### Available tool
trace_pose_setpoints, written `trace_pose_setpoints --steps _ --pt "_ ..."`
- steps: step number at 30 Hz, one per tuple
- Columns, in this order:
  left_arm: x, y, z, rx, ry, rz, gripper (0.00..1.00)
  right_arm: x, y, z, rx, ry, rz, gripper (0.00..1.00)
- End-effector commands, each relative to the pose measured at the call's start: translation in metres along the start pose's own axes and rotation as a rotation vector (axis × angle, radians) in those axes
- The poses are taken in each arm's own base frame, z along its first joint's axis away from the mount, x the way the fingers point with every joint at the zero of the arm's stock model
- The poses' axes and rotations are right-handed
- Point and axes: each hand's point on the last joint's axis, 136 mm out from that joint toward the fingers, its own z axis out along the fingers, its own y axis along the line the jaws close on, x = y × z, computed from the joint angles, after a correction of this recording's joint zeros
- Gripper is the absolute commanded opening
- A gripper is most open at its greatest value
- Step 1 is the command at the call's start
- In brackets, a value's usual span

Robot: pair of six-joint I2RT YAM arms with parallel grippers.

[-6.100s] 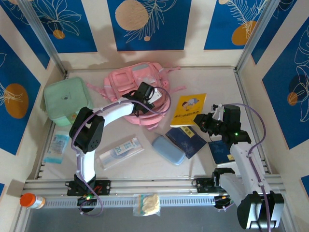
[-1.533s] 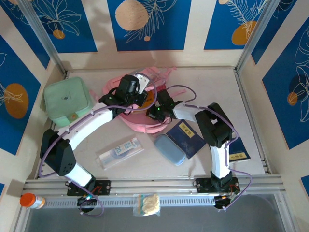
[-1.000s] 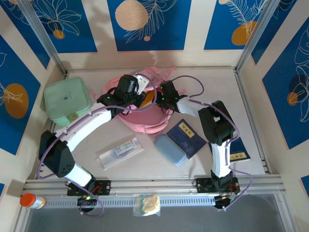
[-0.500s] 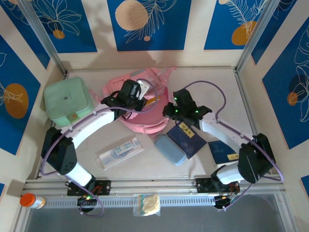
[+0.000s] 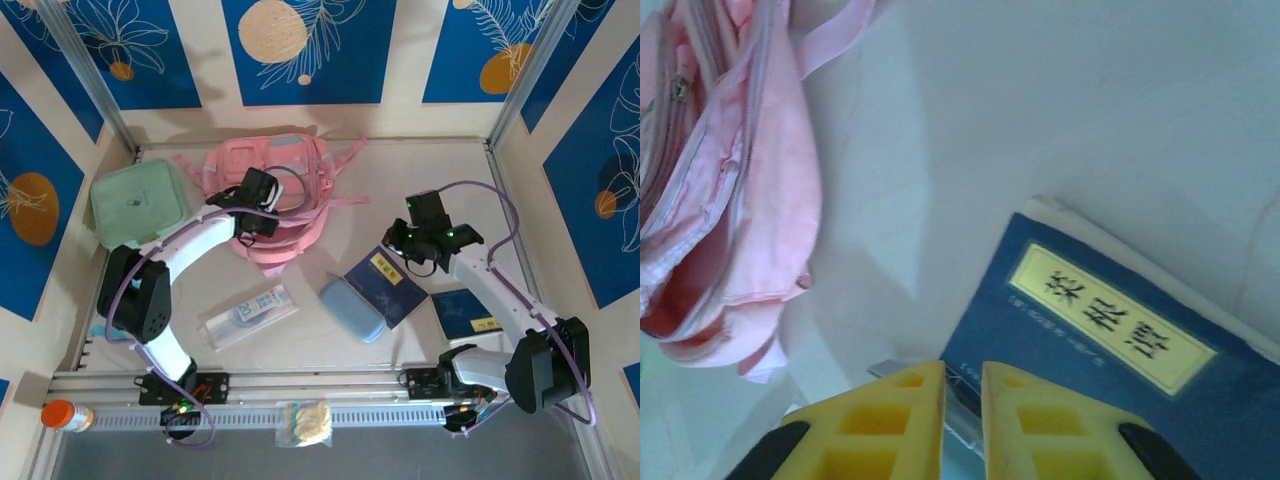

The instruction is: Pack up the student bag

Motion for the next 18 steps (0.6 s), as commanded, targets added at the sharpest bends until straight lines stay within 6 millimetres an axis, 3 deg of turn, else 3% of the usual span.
trace_pose_setpoints --steps 1,5,7,12,16,18 --pt "-0.018 -0.051 -0.047 0.247 -0.055 -0.072 0.38 0.016 -0.016 -0.007 0.005 0.074 -0.001 0.28" --pt "-0.036 -0.119 -0.098 0.524 -0.193 -0.223 0.50 0.016 -0.040 -0.011 0.022 0.071 0.053 0.42" --pt "-0.036 -0.142 -0.102 0.574 -0.198 -0.318 0.57 0.017 -0.051 -0.008 0.019 0.086 0.097 0.47" --pt "-0.032 -0.192 -0.089 0.649 -0.153 -0.457 0.60 0.016 -0.066 -0.002 0.012 0.099 0.145 0.52" --pt "-0.023 -0.238 -0.071 0.698 -0.079 -0.457 0.60 0.020 -0.077 0.010 0.016 0.122 0.178 0.54" --pt "-0.016 -0.251 -0.060 0.685 -0.046 -0.443 0.60 0.021 -0.084 0.014 0.026 0.129 0.195 0.54"
